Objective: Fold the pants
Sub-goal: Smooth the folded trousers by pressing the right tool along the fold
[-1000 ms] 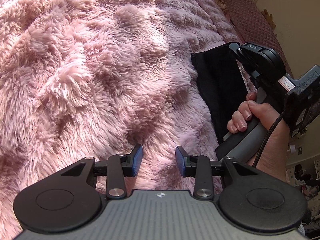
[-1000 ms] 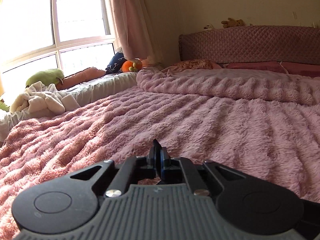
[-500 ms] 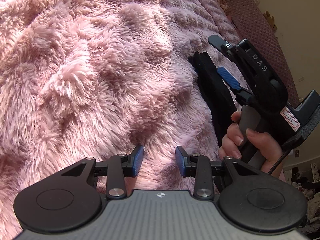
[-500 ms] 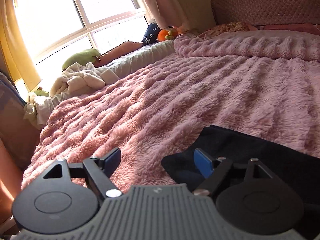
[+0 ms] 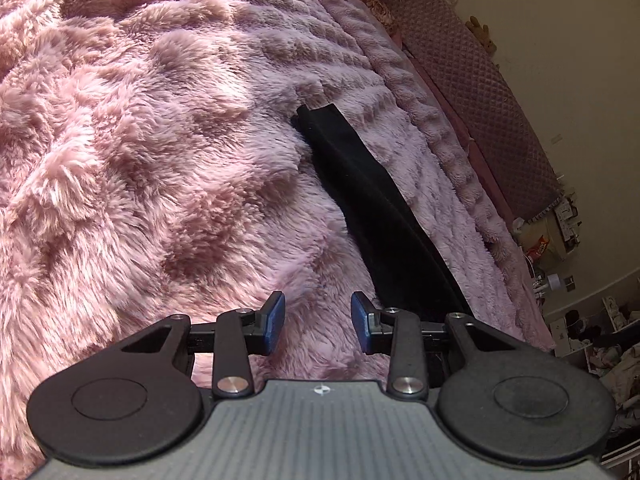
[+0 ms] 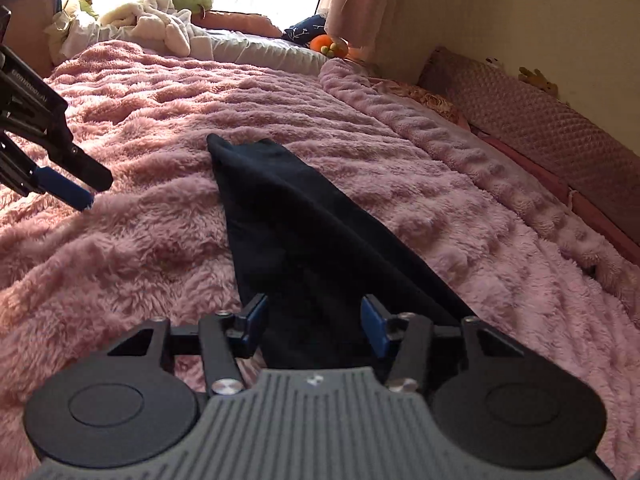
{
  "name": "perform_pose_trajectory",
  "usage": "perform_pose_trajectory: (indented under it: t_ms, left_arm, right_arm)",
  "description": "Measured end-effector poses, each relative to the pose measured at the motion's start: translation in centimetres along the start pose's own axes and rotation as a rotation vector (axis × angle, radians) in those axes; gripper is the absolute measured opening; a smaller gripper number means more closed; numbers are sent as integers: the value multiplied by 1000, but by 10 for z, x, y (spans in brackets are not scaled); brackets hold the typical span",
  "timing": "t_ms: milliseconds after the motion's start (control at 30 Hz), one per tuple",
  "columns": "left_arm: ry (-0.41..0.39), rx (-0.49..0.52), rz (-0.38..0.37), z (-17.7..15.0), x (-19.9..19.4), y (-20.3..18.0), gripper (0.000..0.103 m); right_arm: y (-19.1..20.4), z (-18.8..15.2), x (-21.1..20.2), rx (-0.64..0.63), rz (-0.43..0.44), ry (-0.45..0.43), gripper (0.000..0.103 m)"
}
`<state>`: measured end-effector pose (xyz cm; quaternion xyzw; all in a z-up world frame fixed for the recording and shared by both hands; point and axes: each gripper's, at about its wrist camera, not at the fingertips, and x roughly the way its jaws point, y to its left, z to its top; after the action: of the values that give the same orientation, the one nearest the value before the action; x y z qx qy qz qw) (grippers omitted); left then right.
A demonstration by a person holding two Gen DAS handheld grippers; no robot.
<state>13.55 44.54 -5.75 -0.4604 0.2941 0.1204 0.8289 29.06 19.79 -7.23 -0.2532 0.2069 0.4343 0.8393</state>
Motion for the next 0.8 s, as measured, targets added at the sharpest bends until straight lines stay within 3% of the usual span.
perform_pose_trajectory:
  t_ms: [67, 100, 133, 233, 333, 467, 500, 533, 667, 800]
  left_arm:
    - [6, 10, -13, -5, 2, -6, 40]
    - [12, 16, -11, -8, 3, -7, 40]
    - [17, 21, -4, -9, 5, -9, 40]
    - [27, 54, 29, -12, 9, -11, 40]
    - [22, 51, 54, -12, 11, -10, 40]
    - [54, 95, -32, -15, 9, -17, 43]
    - [57, 104, -54, -17, 8, -20, 43]
    - [61, 114, -77, -18, 7, -23, 44]
    - [79, 155, -115, -22, 6, -31, 45]
    - [93, 150, -118, -22, 6, -29, 45]
  right_arm:
    - [-3, -22, -10, -5, -38, 38, 32]
    - [-6, -29, -14, 12, -57, 51, 21]
    - [-9, -34, -18, 29, -73, 54, 19]
    - [-19, -42, -31, 71, -153, 34, 19]
    - [-25, -42, -31, 73, -176, 52, 21]
    - [-11, -40, -9, -74, -195, 128, 26]
    - [-7, -40, -6, -106, -190, 126, 22]
    - [-2, -40, -4, -149, -185, 130, 10]
    - [15, -46, -1, -321, -215, 157, 7]
    - [7, -33, -4, -239, -178, 188, 11]
